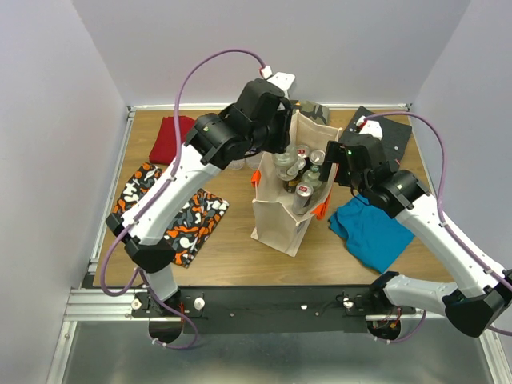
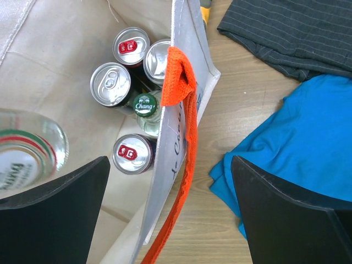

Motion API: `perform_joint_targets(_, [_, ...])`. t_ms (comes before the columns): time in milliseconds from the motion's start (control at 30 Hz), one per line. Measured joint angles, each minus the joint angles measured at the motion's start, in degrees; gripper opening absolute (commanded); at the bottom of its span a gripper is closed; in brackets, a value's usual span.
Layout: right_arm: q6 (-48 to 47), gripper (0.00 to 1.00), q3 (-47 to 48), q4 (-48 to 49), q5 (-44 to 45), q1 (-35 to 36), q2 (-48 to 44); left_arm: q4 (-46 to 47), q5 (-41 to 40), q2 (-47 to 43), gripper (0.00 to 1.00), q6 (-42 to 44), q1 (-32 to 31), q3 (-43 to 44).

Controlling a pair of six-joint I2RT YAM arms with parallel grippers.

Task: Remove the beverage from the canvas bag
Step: Take out the drink from the canvas bag.

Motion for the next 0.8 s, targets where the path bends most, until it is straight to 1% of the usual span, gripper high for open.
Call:
perform_joint_targets(233, [0.0, 1.0, -0.2, 0.1, 0.0, 0.0, -0.3, 0.5, 0.0, -2.2, 0.0, 0.1, 1.0, 0.2])
perform_joint_targets(400, [-0.2, 1.0, -0.2, 0.5, 0.0, 0.0, -0.2, 0.5, -2.1, -3.3, 0.0, -0.5, 2.2, 0.6])
perform_joint_targets(667, [-0.2, 1.0, -1.0, 1.1, -0.5, 0.0, -0.3, 1.0, -5.9, -7.2, 0.0, 0.1, 7.6, 0.5])
perform_joint_targets(800, [-0.2, 1.0, -1.0, 1.3, -0.5, 0.0, -0.3, 1.8, -7.9, -8.5, 0.0, 0.6, 8.9, 0.5])
